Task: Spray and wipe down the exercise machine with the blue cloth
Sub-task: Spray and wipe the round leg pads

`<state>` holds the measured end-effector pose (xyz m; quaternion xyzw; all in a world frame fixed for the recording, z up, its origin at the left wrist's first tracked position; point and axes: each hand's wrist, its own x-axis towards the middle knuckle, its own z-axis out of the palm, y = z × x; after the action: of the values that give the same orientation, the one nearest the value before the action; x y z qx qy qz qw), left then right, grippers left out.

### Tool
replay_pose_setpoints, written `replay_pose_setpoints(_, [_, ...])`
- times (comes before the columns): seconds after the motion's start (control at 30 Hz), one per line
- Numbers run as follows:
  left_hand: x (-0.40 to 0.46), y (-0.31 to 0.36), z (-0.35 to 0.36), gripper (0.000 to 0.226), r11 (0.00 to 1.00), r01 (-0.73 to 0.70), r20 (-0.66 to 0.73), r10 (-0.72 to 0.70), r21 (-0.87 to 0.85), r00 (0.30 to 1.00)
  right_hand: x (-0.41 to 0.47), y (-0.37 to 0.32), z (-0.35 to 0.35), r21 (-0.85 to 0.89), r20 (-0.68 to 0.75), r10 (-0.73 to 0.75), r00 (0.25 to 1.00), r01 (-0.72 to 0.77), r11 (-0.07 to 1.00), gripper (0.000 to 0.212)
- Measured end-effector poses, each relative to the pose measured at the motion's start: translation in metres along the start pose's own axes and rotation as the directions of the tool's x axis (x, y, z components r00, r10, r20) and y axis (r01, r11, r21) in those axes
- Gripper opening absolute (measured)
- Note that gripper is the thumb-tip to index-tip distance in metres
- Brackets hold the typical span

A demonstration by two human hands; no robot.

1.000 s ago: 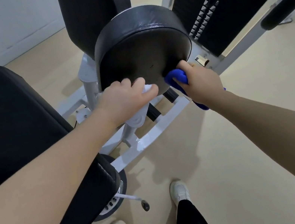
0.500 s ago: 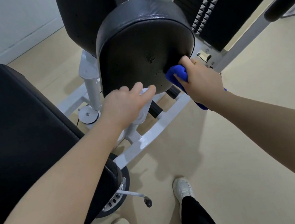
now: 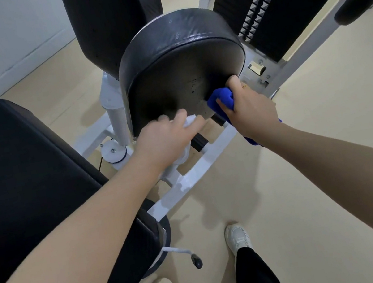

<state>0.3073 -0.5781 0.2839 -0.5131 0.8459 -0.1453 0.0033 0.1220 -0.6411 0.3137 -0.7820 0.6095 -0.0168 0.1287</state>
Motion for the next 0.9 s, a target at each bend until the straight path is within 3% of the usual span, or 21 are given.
replay_pose_setpoints(0.17, [-0.009,-0.002,0.010,0.077,0.999,0.004,0.041,-0.002,-0.052,0.999,0.003,0.002,0.003,0.000,-0.034,-0.025,0.999,0.025,1.000,0.020])
replay_pose_setpoints(0.3, [-0.036,-0.010,-0.003,0.074,0.994,0.040,-0.093,-0.050,-0.104,0.994,-0.002,0.002,0.005,0.013,-0.040,-0.005,0.999,0.006,1.000,0.022])
replay_pose_setpoints(0.4, [-0.051,-0.030,-0.024,0.071,0.956,0.143,-0.194,-0.195,-0.256,0.961,-0.009,0.000,0.007,0.063,-0.019,0.058,0.998,-0.057,0.996,0.025])
replay_pose_setpoints(0.47, [-0.044,-0.044,-0.043,0.075,0.783,0.306,-0.158,-0.452,-0.542,0.878,-0.013,-0.006,0.009,0.130,-0.005,0.120,0.993,-0.118,0.984,0.029])
replay_pose_setpoints(0.53, [-0.029,-0.061,-0.055,0.086,0.433,0.453,0.073,-0.656,-0.779,0.752,-0.016,-0.014,0.011,0.220,-0.017,0.182,0.983,-0.174,0.960,0.030])
replay_pose_setpoints(0.6, [-0.012,-0.077,-0.055,0.085,0.168,0.524,0.289,-0.677,-0.835,0.677,-0.020,-0.020,0.013,0.290,-0.028,0.236,0.971,-0.218,0.932,0.025])
replay_pose_setpoints(0.63, [-0.004,-0.085,-0.055,0.083,0.096,0.534,0.356,-0.645,-0.840,0.676,-0.022,-0.022,0.013,0.311,-0.026,0.255,0.967,-0.234,0.921,0.022])
replay_pose_setpoints(0.67, [0.002,-0.090,-0.056,0.081,0.079,0.541,0.394,-0.600,-0.837,0.696,-0.023,-0.022,0.013,0.322,-0.017,0.268,0.963,-0.249,0.913,0.019])
replay_pose_setpoints(0.77, [0.010,-0.100,-0.060,0.080,0.217,0.522,0.383,-0.465,-0.825,0.799,-0.020,-0.024,0.011,0.349,0.006,0.261,0.965,-0.246,0.904,0.015])
replay_pose_setpoints(0.83, [0.012,-0.105,-0.060,0.070,0.182,0.499,0.405,-0.388,-0.847,0.828,-0.015,-0.021,0.009,0.374,0.025,0.247,0.969,-0.238,0.896,0.015])
replay_pose_setpoints(0.9, [0.008,-0.105,-0.059,0.042,0.105,0.479,0.423,-0.330,-0.872,0.844,-0.013,-0.019,0.008,0.479,0.057,0.235,0.970,-0.233,0.846,0.014])
